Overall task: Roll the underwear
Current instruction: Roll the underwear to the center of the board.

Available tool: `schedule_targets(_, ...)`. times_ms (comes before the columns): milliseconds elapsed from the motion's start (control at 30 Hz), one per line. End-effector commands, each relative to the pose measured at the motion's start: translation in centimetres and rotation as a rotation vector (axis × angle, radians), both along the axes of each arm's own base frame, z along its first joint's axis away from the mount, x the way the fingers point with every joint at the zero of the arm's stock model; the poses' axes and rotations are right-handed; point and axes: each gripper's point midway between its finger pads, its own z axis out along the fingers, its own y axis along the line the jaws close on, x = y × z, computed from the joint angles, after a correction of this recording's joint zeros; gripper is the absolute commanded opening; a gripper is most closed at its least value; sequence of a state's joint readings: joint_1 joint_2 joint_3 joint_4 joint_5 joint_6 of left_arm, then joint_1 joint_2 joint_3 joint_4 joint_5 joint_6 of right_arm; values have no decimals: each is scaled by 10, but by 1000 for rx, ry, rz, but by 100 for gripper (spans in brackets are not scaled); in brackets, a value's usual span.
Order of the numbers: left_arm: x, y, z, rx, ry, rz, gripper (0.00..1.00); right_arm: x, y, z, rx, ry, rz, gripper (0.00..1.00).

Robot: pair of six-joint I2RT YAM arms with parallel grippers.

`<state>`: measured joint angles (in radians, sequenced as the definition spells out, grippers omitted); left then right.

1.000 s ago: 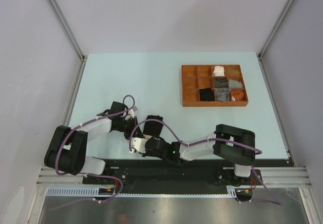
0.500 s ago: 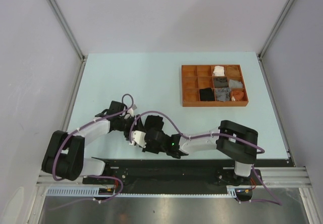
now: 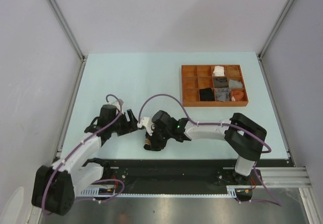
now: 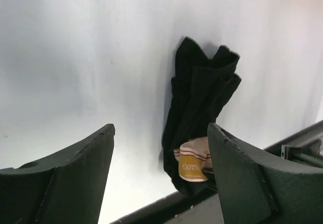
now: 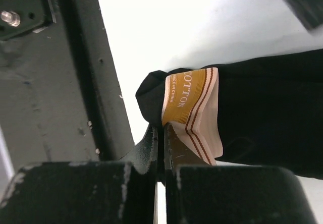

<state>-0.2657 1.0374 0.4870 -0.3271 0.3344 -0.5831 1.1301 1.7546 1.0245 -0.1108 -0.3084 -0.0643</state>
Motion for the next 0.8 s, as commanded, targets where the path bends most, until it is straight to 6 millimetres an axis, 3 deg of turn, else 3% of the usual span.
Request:
schedule_targets(0,9,16,6,8,-171,118,77,3,-2,22,56,179,10,0)
schedule_targets(33,12,13,17,-18,-241,113,76,9,-2,20,61,197,2,0)
schedule_targets(167,1,-5,18,-63,-316,27,74,34,-6,22,96,262,-29,0)
schedule_targets(433,-12,-40,31,-173,-496,-158,75,56,-8,10,117,394,-53,0)
schedule_targets(600,-15,-47,20,-177,-479,-212,72,69,-8,2,138,429,-86,0)
schedule_targets(767,-16,-54,13,-172,-470,-262,62,86,-13,-2,162,457,-123,0)
